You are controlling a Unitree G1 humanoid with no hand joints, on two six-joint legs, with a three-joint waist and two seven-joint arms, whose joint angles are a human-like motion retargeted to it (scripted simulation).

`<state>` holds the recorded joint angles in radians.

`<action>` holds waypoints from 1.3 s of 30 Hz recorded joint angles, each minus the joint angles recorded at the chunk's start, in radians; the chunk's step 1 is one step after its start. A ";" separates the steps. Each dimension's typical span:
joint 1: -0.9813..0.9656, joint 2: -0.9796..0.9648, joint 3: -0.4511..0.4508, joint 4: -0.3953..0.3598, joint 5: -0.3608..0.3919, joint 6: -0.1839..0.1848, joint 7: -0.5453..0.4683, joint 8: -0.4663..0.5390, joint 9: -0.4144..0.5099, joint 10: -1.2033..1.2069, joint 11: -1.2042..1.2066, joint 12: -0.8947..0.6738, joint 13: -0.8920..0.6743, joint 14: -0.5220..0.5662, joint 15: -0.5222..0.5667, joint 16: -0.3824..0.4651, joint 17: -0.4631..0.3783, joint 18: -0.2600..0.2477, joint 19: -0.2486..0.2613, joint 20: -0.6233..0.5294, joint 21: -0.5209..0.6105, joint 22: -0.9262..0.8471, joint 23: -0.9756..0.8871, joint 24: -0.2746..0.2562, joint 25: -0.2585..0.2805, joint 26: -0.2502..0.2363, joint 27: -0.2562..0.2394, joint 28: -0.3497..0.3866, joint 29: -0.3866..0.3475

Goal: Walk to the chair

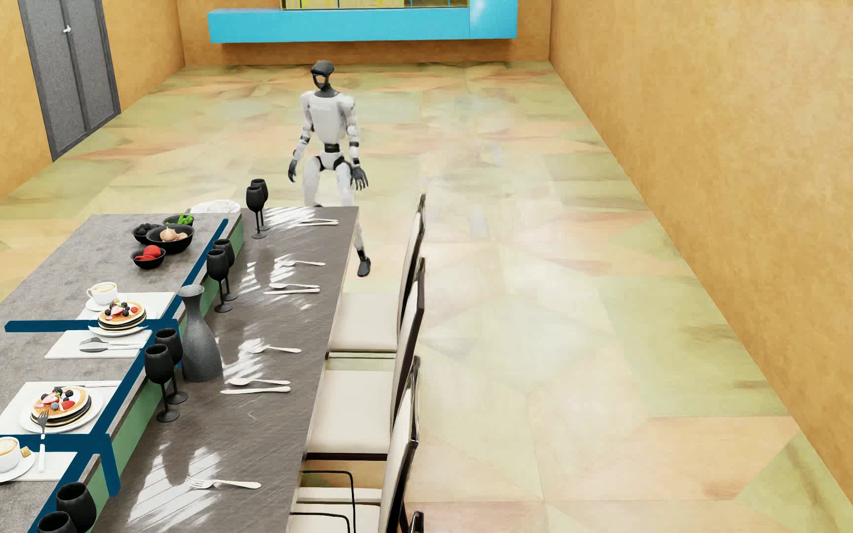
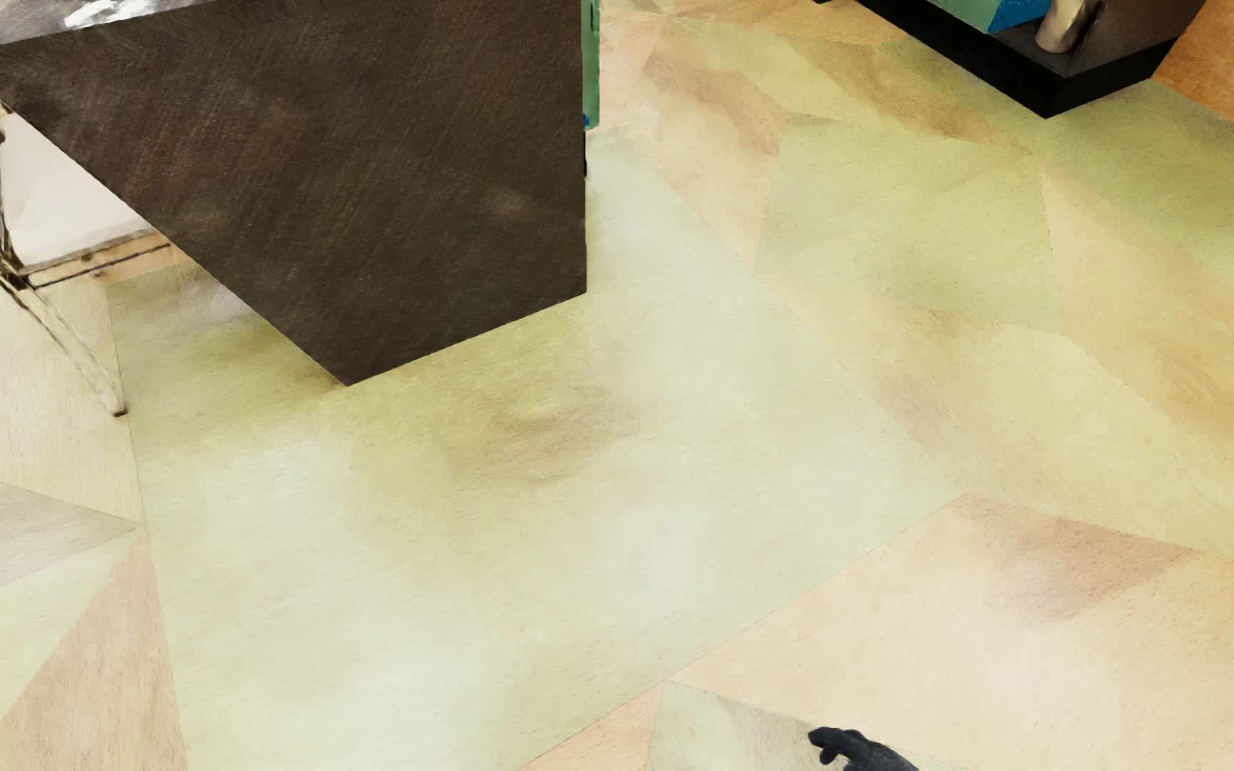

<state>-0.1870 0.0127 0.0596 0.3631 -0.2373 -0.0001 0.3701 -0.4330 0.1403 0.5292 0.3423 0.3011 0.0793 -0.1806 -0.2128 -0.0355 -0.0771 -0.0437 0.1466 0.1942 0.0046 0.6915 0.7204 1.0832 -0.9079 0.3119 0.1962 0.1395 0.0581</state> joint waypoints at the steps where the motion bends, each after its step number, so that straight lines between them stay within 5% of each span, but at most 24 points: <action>1: 0.030 0.012 -0.001 0.039 -0.015 0.001 0.110 -0.015 -0.004 -0.024 0.004 -0.001 0.006 0.018 0.001 -0.002 -0.002 0.013 0.019 0.010 0.001 0.004 -0.013 0.006 0.009 0.007 0.005 0.009 -0.004; 3: 0.061 0.033 0.006 0.035 -0.064 0.001 0.177 -0.033 -0.009 -0.030 0.021 -0.016 0.033 0.050 0.008 -0.014 -0.018 -0.065 0.072 0.028 -0.004 0.018 -0.045 0.006 0.034 0.018 0.004 0.030 -0.018; 6: 0.079 0.021 0.013 -0.086 -0.208 -0.017 0.179 -0.007 -0.004 -0.001 0.119 -0.076 0.099 -0.023 0.098 -0.022 -0.062 -0.022 0.098 0.003 -0.008 0.074 -0.077 0.016 0.056 0.000 0.007 0.010 -0.030; 7: 0.093 -0.021 0.010 -0.144 -0.274 -0.029 0.179 0.010 -0.001 -0.018 0.210 -0.104 0.121 -0.036 0.156 -0.017 -0.078 0.001 0.024 -0.021 -0.006 0.090 -0.078 0.038 0.058 -0.007 0.011 0.000 -0.023; 8: 0.111 -0.064 0.007 -0.204 -0.349 -0.045 0.172 -0.004 0.002 -0.043 0.309 -0.132 0.150 -0.044 0.198 -0.012 -0.080 0.023 -0.171 -0.039 0.000 0.109 -0.079 0.061 0.058 -0.020 0.021 0.007 -0.018; 9: 0.132 -0.108 -0.001 -0.260 -0.394 -0.061 0.158 -0.011 0.006 -0.076 0.408 -0.161 0.177 -0.048 0.179 -0.004 -0.077 0.044 -0.263 -0.049 0.005 0.115 -0.078 0.070 0.055 -0.035 0.028 0.009 -0.010; 10: 0.151 -0.173 -0.016 -0.307 -0.386 -0.076 0.129 0.039 0.011 -0.102 0.521 -0.197 0.209 -0.051 0.132 0.004 -0.067 0.063 -0.290 -0.058 0.008 0.112 -0.082 0.067 0.050 -0.045 0.033 -0.005 -0.003; 13: 0.199 -0.388 -0.067 -0.416 -0.224 -0.099 -0.003 0.193 0.019 -0.159 0.808 -0.298 0.292 -0.057 0.096 0.058 0.001 0.110 -0.261 -0.144 -0.017 0.088 -0.081 0.084 0.057 -0.100 0.040 -0.093 -0.005; 16: 0.254 -0.536 -0.101 -0.512 -0.072 -0.108 -0.151 0.181 0.019 -0.217 0.842 -0.394 0.345 -0.061 0.108 0.098 0.044 0.154 -0.250 -0.285 0.011 0.049 -0.056 0.135 0.036 -0.147 0.029 -0.160 0.020; 19: 0.328 -0.615 -0.110 -0.591 0.148 -0.109 -0.283 0.204 0.015 -0.276 0.608 -0.437 0.365 -0.062 0.140 0.092 0.038 0.198 -0.202 -0.389 0.062 -0.015 -0.048 0.119 0.001 -0.187 0.002 -0.186 0.079; 23: 0.409 -0.498 -0.100 -0.673 0.262 -0.106 -0.432 0.056 0.002 -0.282 -0.004 -0.433 0.378 -0.066 0.162 0.078 0.031 0.250 -0.130 -0.510 0.002 -0.062 -0.089 0.069 0.019 -0.224 0.010 -0.222 0.048; 24: 0.439 -0.459 -0.099 -0.690 0.272 -0.101 -0.460 0.055 0.000 -0.261 -0.058 -0.420 0.378 -0.056 0.152 0.079 0.027 0.262 -0.148 -0.532 -0.020 -0.059 -0.095 0.062 0.028 -0.224 0.018 -0.231 0.033; 26: 0.493 -0.424 -0.100 -0.703 0.266 -0.081 -0.497 0.088 -0.004 -0.214 -0.018 -0.372 0.361 0.006 0.229 0.088 0.019 0.269 -0.363 -0.541 -0.062 -0.034 -0.095 0.069 0.039 -0.191 0.038 -0.233 0.013; 28: 0.482 -0.438 -0.104 -0.705 0.220 -0.043 -0.492 0.081 -0.003 -0.060 0.161 -0.288 0.328 0.124 0.149 0.078 0.015 0.215 -0.388 -0.481 -0.118 0.009 -0.085 0.061 0.050 -0.107 0.062 -0.186 -0.015; 29: 0.443 -0.415 -0.107 -0.704 0.199 -0.026 -0.484 0.067 -0.004 0.078 0.206 -0.248 0.310 0.191 0.096 0.070 0.020 0.069 -0.374 -0.444 -0.148 0.044 -0.080 0.039 0.060 -0.069 0.072 -0.170 -0.030; 30: 0.381 -0.374 -0.114 -0.678 0.180 -0.014 -0.436 0.047 -0.006 0.232 0.216 -0.220 0.290 0.275 0.059 0.076 0.028 -0.180 -0.356 -0.413 -0.175 0.085 -0.072 0.018 0.072 -0.037 0.071 -0.178 -0.047; 31: 0.299 -0.329 -0.119 -0.610 0.167 -0.004 -0.354 0.025 -0.007 0.383 0.211 -0.201 0.264 0.305 0.032 0.100 0.034 -0.209 -0.337 -0.404 -0.185 0.129 -0.061 0.023 0.073 -0.019 0.074 -0.206 -0.057; 35: 0.012 -0.150 -0.083 -0.228 0.181 0.033 -0.120 0.014 -0.007 0.635 0.143 -0.086 0.149 0.148 -0.037 0.209 0.023 -0.016 -0.256 -0.360 -0.104 0.143 -0.085 0.081 0.006 -0.029 -0.013 -0.258 -0.043; 39: -0.149 -0.042 -0.007 -0.056 0.209 0.051 -0.066 0.127 -0.010 0.275 0.099 0.033 0.058 0.128 -0.093 0.182 0.021 0.048 -0.185 -0.159 -0.008 0.045 -0.240 -0.021 0.021 -0.014 -0.102 -0.225 -0.038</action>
<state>-0.3359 -0.0292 0.0526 0.3067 -0.0285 0.0509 0.3040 -0.3059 0.1299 0.8039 0.4417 0.3345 0.1373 -0.0524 -0.3054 0.1465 -0.0566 0.0039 -0.0380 0.0350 -0.0032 0.7363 0.4804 1.0621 -0.8866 0.2981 0.0940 -0.0851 0.0203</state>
